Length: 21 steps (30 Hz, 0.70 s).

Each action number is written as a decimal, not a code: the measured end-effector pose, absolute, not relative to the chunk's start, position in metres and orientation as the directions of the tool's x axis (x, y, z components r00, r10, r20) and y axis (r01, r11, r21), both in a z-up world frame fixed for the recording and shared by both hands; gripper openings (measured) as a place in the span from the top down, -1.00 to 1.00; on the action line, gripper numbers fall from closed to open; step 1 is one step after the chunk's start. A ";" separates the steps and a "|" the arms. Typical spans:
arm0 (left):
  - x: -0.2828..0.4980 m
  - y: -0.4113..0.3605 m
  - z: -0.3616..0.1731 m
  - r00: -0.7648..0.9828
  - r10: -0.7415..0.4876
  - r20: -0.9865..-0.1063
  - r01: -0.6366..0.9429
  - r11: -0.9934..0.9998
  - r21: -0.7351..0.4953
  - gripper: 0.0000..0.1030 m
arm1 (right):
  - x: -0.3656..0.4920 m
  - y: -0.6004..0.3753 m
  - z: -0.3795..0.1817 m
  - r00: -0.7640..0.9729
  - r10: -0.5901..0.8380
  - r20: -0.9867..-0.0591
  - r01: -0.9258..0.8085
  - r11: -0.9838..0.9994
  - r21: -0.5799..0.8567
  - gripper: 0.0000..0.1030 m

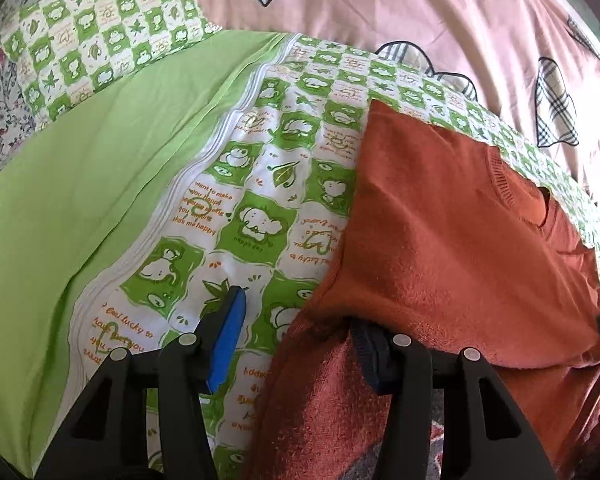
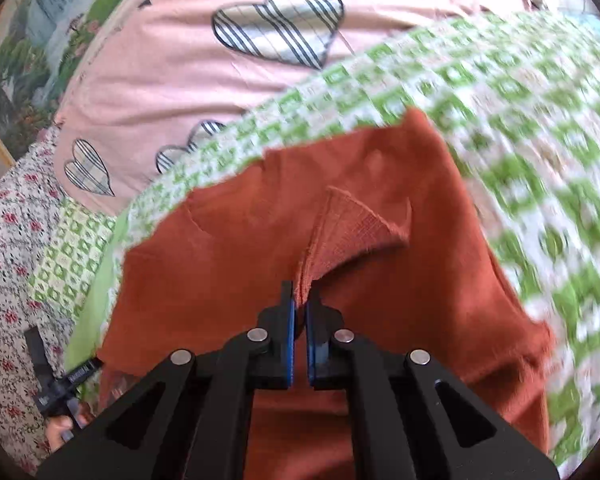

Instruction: Fold small clothes

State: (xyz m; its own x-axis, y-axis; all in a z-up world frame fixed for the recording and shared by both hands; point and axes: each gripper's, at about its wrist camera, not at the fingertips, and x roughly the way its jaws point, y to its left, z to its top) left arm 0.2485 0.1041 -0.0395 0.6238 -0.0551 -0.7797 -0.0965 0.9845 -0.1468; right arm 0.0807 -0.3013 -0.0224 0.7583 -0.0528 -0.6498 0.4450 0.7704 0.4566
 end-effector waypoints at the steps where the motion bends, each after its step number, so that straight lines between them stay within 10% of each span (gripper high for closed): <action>1: 0.249 0.107 -0.040 0.623 -0.058 -0.780 -0.109 0.981 -0.159 -0.01 | 0.081 -0.299 -0.023 0.754 -0.056 -0.654 0.444 0.777 0.446 0.90; 16: 0.244 0.122 -0.042 0.645 -0.107 -0.757 -0.152 0.952 -0.264 -0.02 | 0.073 -0.301 0.014 0.827 -0.134 -0.546 0.419 0.795 0.439 0.88; 21: 0.245 0.125 -0.043 0.643 -0.123 -0.756 -0.152 0.947 -0.283 -0.02 | 0.087 -0.309 -0.019 0.694 -0.091 -0.714 0.501 0.774 0.387 0.87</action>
